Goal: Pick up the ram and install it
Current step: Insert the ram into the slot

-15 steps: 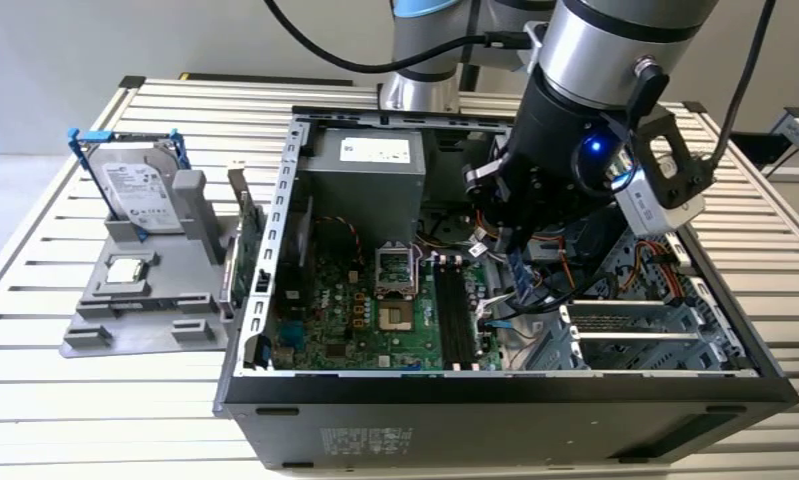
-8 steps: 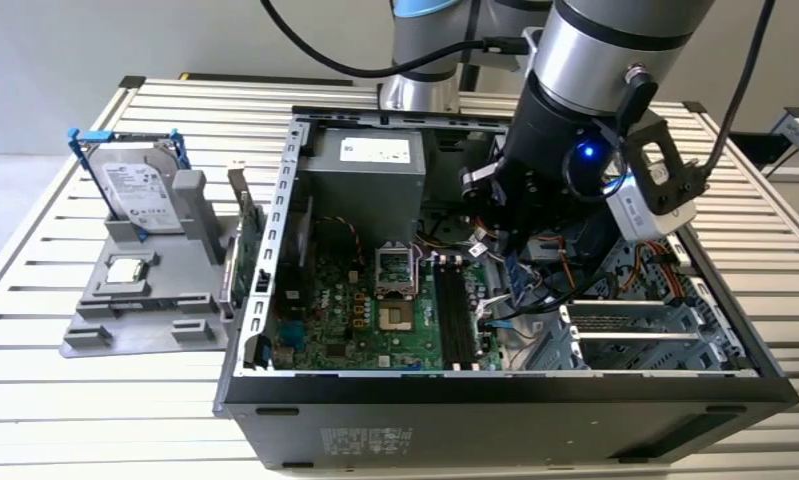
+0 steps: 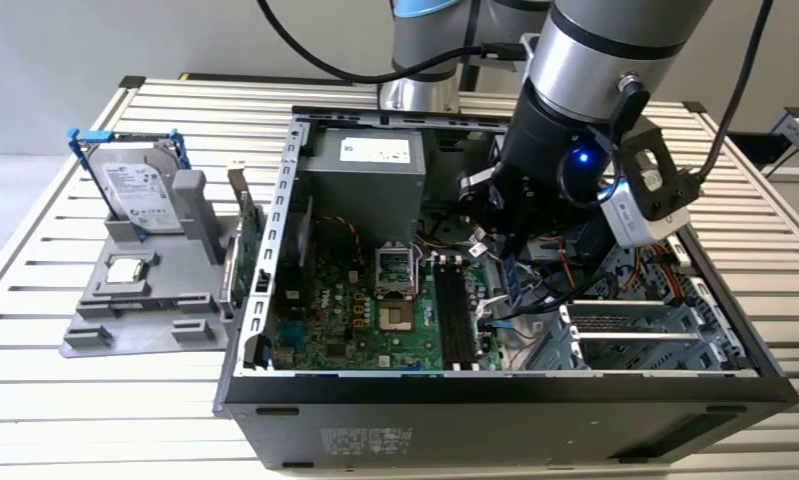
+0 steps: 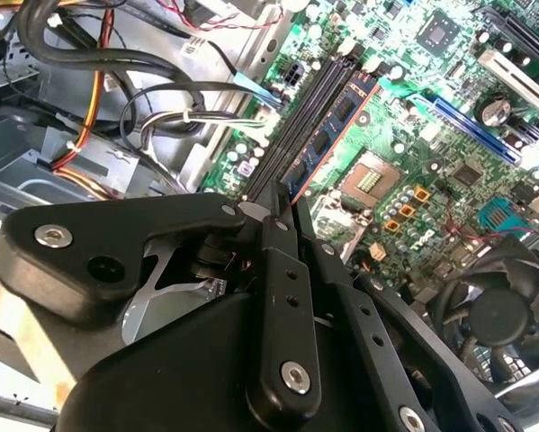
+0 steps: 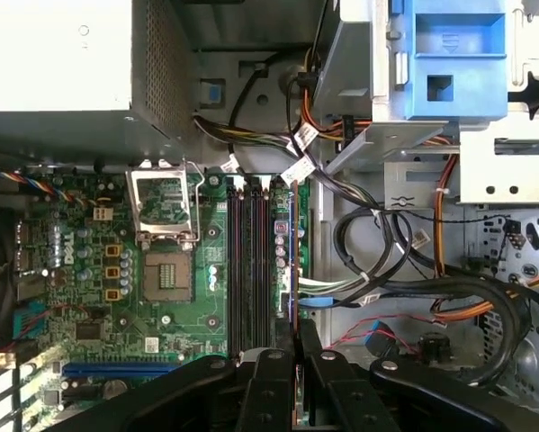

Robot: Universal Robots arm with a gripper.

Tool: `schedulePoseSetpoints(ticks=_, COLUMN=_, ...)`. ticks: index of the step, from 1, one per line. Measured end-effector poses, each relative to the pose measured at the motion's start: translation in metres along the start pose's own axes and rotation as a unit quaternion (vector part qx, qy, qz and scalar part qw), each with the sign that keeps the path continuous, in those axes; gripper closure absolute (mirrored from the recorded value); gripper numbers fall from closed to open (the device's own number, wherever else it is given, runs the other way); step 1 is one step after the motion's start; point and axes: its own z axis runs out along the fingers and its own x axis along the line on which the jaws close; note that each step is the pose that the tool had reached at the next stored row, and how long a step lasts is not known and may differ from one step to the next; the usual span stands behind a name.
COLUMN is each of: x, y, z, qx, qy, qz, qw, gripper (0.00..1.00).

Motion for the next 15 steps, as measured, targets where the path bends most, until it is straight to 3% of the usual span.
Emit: schedulePoseSetpoints(ticks=15, x=0.0005, y=-0.0006, z=0.0076, qx=-0.0001, qy=-0.0024, qz=0.0, qw=1.0, gripper=1.0)
